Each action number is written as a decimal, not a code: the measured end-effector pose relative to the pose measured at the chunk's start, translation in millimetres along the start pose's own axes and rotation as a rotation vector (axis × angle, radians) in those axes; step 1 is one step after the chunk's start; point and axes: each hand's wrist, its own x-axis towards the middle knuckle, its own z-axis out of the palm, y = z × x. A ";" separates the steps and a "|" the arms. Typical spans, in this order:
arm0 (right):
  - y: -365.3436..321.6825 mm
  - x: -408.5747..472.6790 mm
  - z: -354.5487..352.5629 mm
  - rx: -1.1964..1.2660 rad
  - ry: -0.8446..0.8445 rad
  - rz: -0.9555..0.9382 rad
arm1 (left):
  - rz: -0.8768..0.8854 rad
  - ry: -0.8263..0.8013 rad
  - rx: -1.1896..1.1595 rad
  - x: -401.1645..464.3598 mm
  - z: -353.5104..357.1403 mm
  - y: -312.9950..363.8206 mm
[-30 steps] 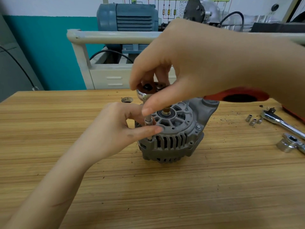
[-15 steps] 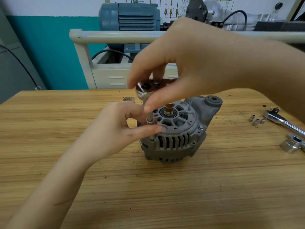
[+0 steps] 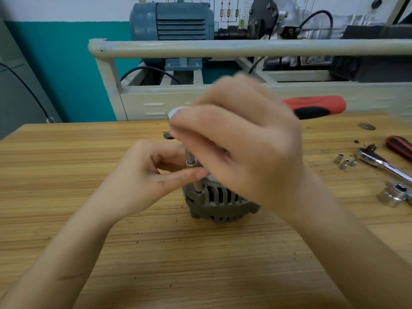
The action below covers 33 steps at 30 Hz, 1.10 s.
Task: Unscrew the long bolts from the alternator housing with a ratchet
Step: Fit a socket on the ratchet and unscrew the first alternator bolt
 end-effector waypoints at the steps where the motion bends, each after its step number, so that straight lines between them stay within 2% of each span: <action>1: -0.3 -6.6 -1.2 0.047 0.028 0.032 | 0.011 -0.003 -0.004 0.4 -0.1 -0.1; 3: -8.3 -21.8 2.8 0.108 0.054 0.098 | -0.001 0.006 -0.036 0.6 -0.1 0.1; 5: -10.4 -36.7 7.1 0.255 0.020 0.271 | -0.038 0.012 -0.075 0.6 -1.0 -1.5; 8: -12.1 -42.1 10.9 0.505 -0.046 0.774 | -0.075 0.004 -0.084 0.2 -0.9 -3.5; 10: -10.6 -41.9 12.7 0.743 -0.079 0.989 | -0.079 0.005 -0.062 0.0 0.2 -2.5; 12: -7.8 -40.0 12.3 0.934 -0.040 1.027 | -0.084 0.021 -0.042 -0.8 1.7 -0.7; 15: -6.6 -33.2 6.6 1.149 -0.013 0.934 | -0.072 0.031 0.001 -1.2 3.3 0.0; 20: -14.9 -31.7 5.0 1.297 -0.011 0.915 | -0.099 0.054 0.000 -0.4 4.3 0.0; 23: -19.4 -29.9 9.1 1.299 0.051 0.984 | -0.099 0.079 0.011 0.7 6.1 -0.3; 26: -19.9 -26.0 10.9 1.440 0.086 1.063 | -0.093 0.075 -0.025 0.7 6.8 -0.8; 33: -8.8 -26.1 12.4 1.685 0.067 1.222 | -0.119 -0.025 0.016 0.3 -0.4 -7.5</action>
